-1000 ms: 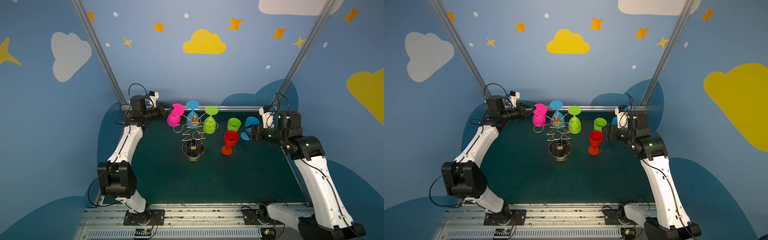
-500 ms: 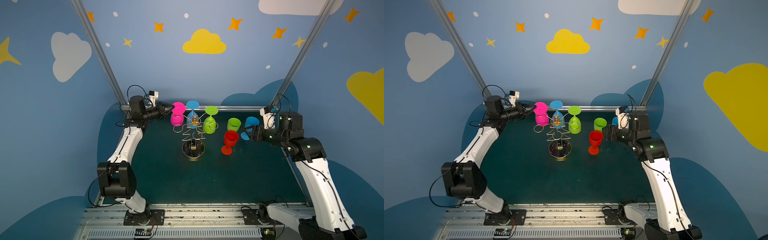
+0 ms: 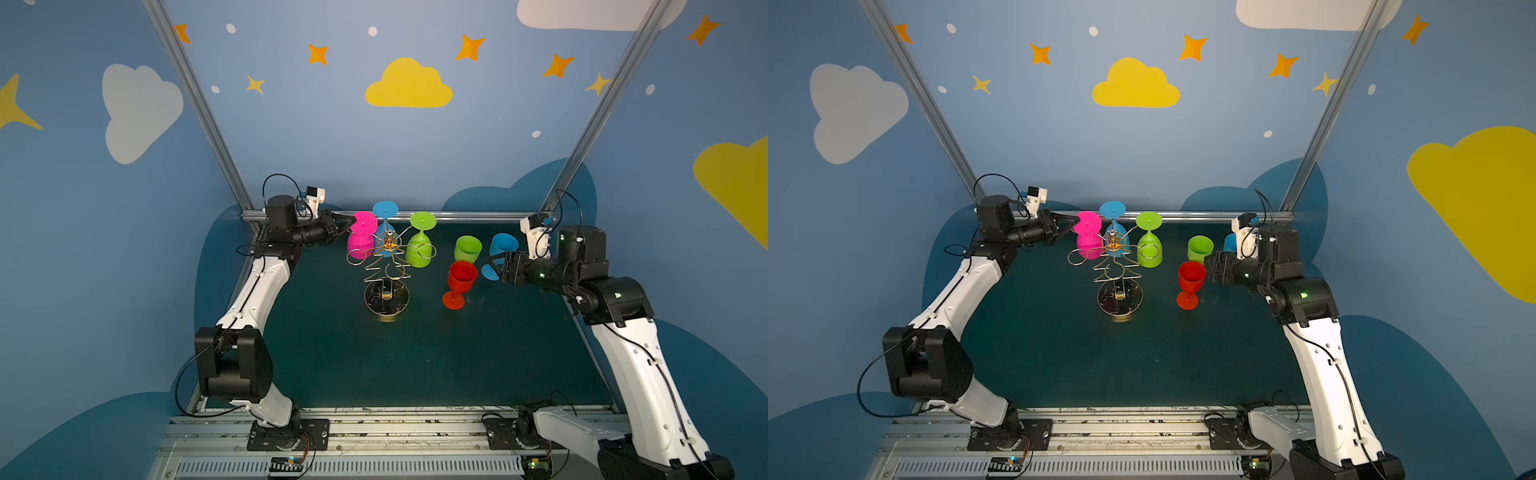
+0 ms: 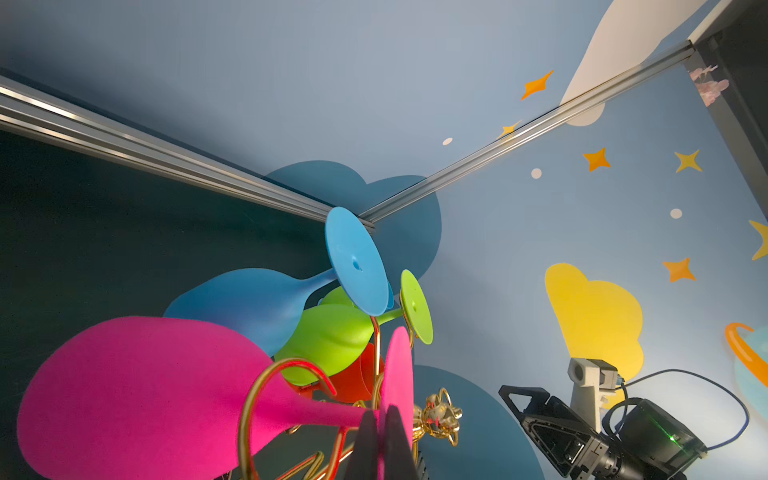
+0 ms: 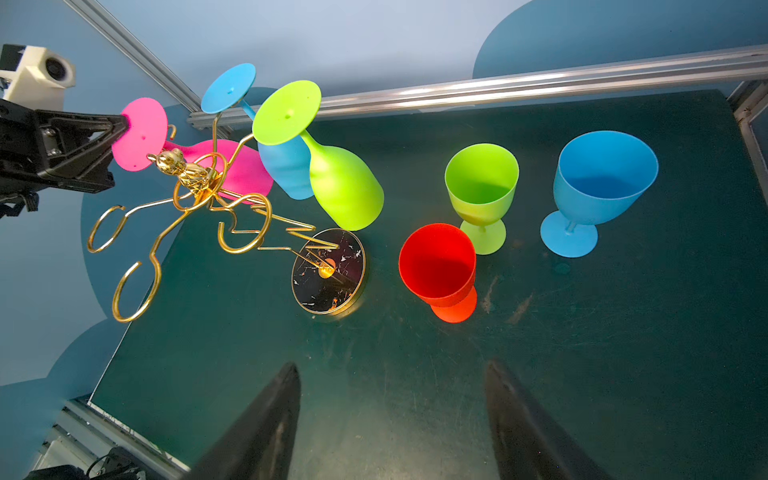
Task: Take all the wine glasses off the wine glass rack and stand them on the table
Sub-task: 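Move the left gripper to the magenta glass base on the rack, then lift the magenta glass up off the rack hook with the left gripper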
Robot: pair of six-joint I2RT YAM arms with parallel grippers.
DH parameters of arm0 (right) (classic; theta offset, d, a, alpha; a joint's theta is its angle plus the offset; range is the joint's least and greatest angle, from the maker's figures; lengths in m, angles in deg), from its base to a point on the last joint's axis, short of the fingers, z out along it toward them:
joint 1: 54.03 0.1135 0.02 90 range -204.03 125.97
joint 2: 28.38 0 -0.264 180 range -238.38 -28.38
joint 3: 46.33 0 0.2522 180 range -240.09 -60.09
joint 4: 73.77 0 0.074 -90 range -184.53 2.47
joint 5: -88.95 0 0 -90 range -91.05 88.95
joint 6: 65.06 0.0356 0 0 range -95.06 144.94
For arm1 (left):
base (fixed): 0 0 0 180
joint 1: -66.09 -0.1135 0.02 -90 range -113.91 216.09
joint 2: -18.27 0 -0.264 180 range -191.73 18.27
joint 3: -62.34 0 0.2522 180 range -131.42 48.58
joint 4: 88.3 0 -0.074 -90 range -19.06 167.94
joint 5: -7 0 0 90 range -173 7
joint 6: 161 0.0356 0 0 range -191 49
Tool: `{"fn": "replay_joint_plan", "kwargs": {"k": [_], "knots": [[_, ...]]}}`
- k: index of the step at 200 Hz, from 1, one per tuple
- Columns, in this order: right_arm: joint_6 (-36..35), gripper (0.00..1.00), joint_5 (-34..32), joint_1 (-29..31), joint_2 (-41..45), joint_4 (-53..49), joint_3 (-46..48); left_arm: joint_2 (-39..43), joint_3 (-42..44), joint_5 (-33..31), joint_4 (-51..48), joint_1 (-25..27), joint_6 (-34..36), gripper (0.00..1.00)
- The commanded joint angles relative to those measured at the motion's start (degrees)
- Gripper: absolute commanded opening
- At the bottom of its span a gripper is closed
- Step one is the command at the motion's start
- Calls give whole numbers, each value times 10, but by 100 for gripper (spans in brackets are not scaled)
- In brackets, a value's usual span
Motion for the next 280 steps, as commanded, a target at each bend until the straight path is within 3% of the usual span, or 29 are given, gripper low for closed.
{"fn": "replay_joint_plan", "kwargs": {"k": [1, 89, 164, 198, 218, 247, 280], "knots": [[6, 70, 6, -3, 13, 8, 7, 4, -19, 6, -9, 12, 17, 3], [5, 69, 5, -6, 19, 7, 8, -52, -98, -18, -14, 14, 16, 3], [3, 70, 13, -8, 22, 16, 8, -44, -116, -19, 42, -64, -48, 3], [0, 70, 36, -7, 25, 44, 16, -8, -85, 13, 159, -105, -158, 3], [-14, 70, 62, -6, 36, 93, 30, -2, -88, 42, 270, -117, -261, 3], [-32, 71, 104, -3, 46, 180, 42, -16, -134, 67, 395, -118, -401, 3], [-47, 71, 142, 17, 45, 277, 44, -19, -162, 68, 470, -103, -488, 3]]}}
